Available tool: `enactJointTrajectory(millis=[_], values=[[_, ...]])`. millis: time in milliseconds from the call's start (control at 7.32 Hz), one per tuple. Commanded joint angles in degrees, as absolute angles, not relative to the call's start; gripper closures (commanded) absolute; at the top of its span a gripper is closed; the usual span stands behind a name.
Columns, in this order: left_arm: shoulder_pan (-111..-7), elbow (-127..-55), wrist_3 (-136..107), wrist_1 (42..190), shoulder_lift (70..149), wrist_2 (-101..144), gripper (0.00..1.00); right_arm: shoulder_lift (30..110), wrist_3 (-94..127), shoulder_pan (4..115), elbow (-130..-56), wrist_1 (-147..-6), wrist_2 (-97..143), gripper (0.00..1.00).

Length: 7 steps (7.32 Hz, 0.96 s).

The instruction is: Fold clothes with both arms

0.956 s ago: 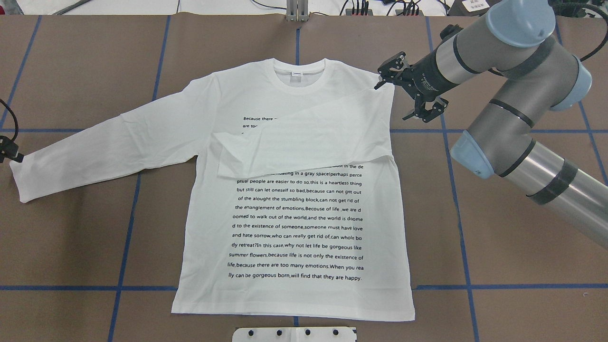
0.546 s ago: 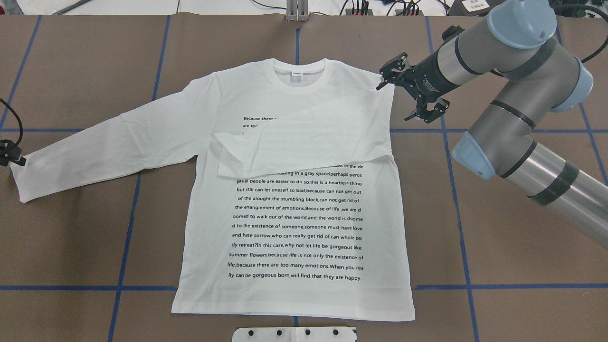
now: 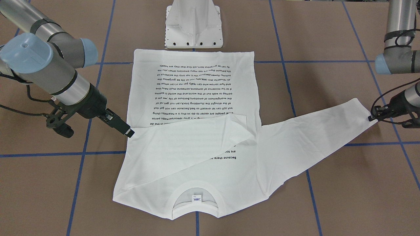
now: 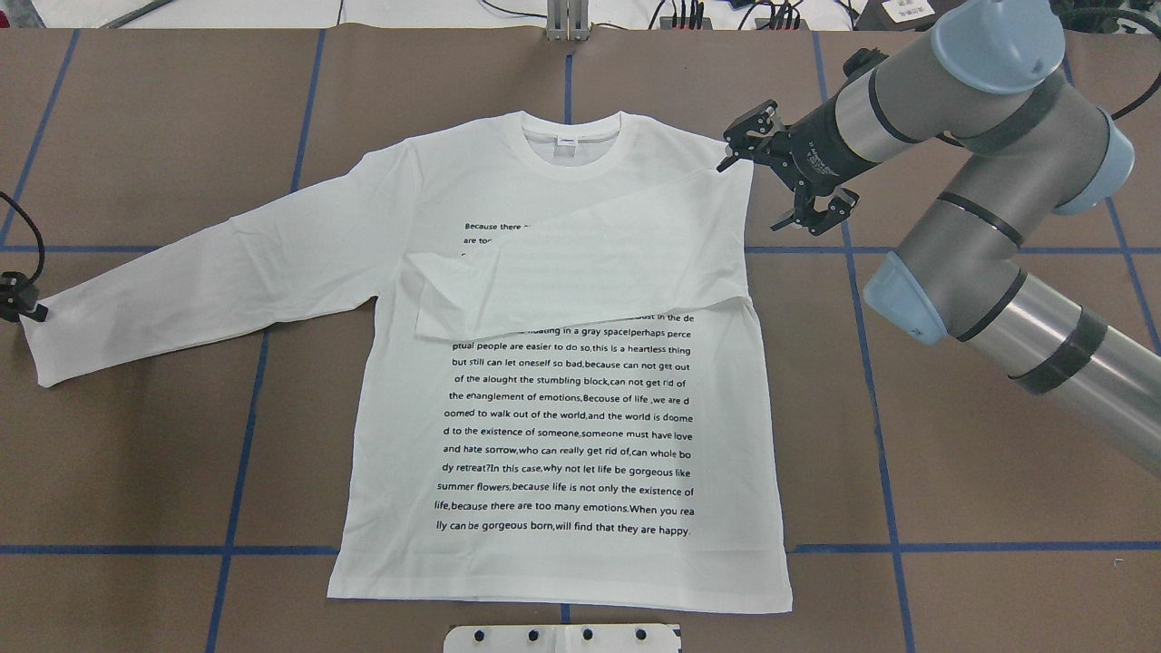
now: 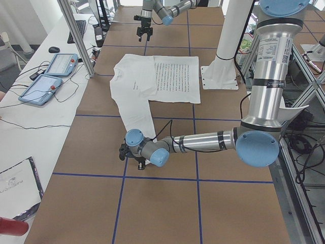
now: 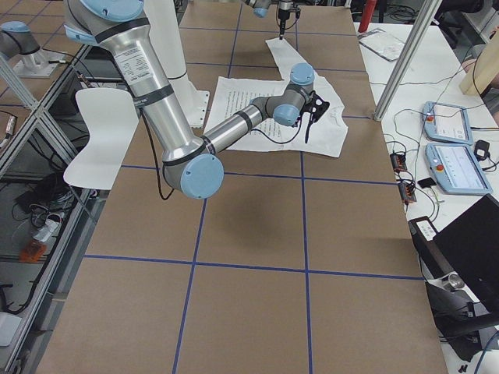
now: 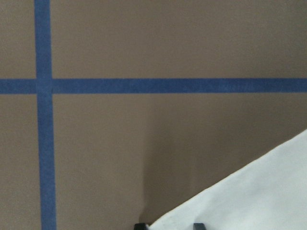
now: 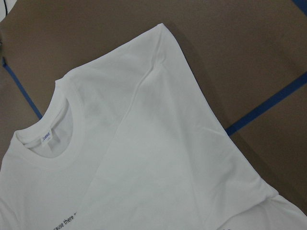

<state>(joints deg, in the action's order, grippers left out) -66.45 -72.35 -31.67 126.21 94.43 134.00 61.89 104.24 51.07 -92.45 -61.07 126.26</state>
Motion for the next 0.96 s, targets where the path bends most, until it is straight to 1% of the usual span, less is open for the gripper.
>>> enactJointTrajectory(millis=[0,137,410,819], values=[[-66.4,-72.9,-31.6,126.2,94.6,134.3,1.0,61.9,104.5,51.0,-92.6,-61.1,126.1,0.02],[-66.5,-74.4,-31.7,126.2,94.5,134.5,1.0,62.0,104.5,50.9,-92.5,-61.1,126.0,0.02],[-66.7,-80.9,-32.5,123.9,93.7,139.2,1.0,62.0,104.5,50.8,-92.5,-61.1,126.0,0.02],[-66.4,-95.4,-49.9,121.4,95.4,141.7,1.0,63.3,103.7,51.1,-92.3,-61.0,126.1,0.02]])
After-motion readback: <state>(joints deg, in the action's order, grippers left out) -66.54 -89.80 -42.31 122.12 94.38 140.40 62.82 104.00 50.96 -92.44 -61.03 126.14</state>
